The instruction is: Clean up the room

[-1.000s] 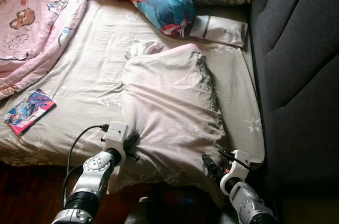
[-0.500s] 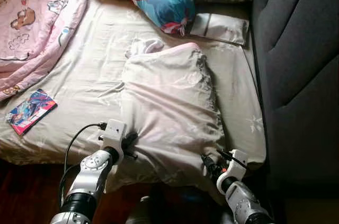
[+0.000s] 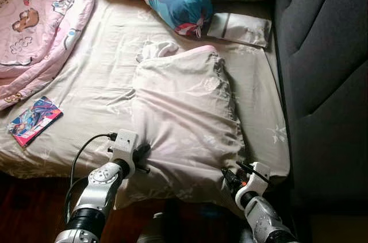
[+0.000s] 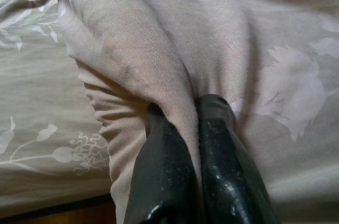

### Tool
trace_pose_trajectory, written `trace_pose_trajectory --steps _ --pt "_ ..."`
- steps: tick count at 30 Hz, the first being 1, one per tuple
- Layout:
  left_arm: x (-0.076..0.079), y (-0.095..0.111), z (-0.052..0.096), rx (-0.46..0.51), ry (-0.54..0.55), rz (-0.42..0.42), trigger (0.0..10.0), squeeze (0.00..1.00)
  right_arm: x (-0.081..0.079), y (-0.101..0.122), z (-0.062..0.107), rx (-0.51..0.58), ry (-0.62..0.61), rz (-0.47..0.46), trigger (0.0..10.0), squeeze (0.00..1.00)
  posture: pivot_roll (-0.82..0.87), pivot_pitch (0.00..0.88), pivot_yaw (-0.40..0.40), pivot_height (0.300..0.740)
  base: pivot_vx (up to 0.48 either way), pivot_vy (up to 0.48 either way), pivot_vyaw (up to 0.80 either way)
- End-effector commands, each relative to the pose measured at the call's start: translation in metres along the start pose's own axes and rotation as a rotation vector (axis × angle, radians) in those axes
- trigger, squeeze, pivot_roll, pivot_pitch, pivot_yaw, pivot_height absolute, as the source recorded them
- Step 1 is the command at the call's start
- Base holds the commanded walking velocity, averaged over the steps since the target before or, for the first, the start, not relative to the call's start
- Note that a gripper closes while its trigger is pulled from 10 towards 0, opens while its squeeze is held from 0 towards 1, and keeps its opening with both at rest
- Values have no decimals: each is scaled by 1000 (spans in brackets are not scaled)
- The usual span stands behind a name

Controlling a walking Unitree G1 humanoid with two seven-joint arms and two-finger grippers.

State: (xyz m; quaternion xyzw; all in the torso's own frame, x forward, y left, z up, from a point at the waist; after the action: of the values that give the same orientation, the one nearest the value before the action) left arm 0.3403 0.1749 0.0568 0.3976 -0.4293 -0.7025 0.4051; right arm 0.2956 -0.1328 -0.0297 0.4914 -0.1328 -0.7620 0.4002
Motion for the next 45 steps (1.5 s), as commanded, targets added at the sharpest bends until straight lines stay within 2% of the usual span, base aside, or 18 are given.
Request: trace_pose_trajectory --steps 1,11,16,30,35,38,39,40,41,42,45 --pt "-11 -4 5 -7 36 8 10000 0 2 5 0 33 -13 -13 0 0 42 294 170 740 0 0 0" --pt "-10 -7 0 -30 50 61 10000 0 1 31 -2 125 -7 -10 0 0 21 284 168 740 0 0 0" --pt "-10 -1 -7 -22 49 67 10000 0 -2 43 -3 167 1 -13 0 0 11 271 168 740 0 0 0" --pt "-12 2 -10 -12 49 70 10000 0 -8 53 -5 199 10 -17 0 0 2 246 169 740 0 0 0" --pt "-14 0 -11 -27 69 82 10000 0 -3 57 -5 206 -53 16 0 0 -10 232 169 740 0 0 0" --pt "-17 3 -15 -43 94 76 10000 0 -1 69 -4 246 -86 41 0 0 -30 223 169 740 0 0 0" --pt "-18 9 -20 -48 106 72 10000 0 -1 82 -3 287 -100 52 4000 0 -39 219 169 740 0 0 0" --pt "-18 9 -20 -48 106 72 10000 0 -1 82 -3 287 -100 52 4000 0 -39 219 169 740 0 0 0" --pt "-17 22 -27 -32 103 79 10000 0 -2 98 -2 338 -108 55 10000 0 -47 216 170 740 0 0 0" --pt "-17 22 -27 -32 103 79 10000 0 -2 98 -2 338 -108 55 10000 0 -47 216 170 740 0 0 0" --pt "-8 48 -39 12 52 82 10000 0 -7 127 3 449 -103 76 10000 0 -76 215 171 740 0 0 0"
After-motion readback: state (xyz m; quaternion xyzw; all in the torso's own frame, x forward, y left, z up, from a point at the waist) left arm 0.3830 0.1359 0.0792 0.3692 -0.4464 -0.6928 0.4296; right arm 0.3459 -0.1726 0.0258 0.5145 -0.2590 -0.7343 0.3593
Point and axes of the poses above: a point about 5 cm out from each wrist's last joint towards the gripper, its own z axis pointing back from the gripper into the wrist, its own y axis along the axis of the wrist's last joint, x = y × z, the point moved 2 cm from there along -z, pointing out of the wrist towards the gripper, and after that the axes turned 10 degrees about -z, right-handed, at the moved point
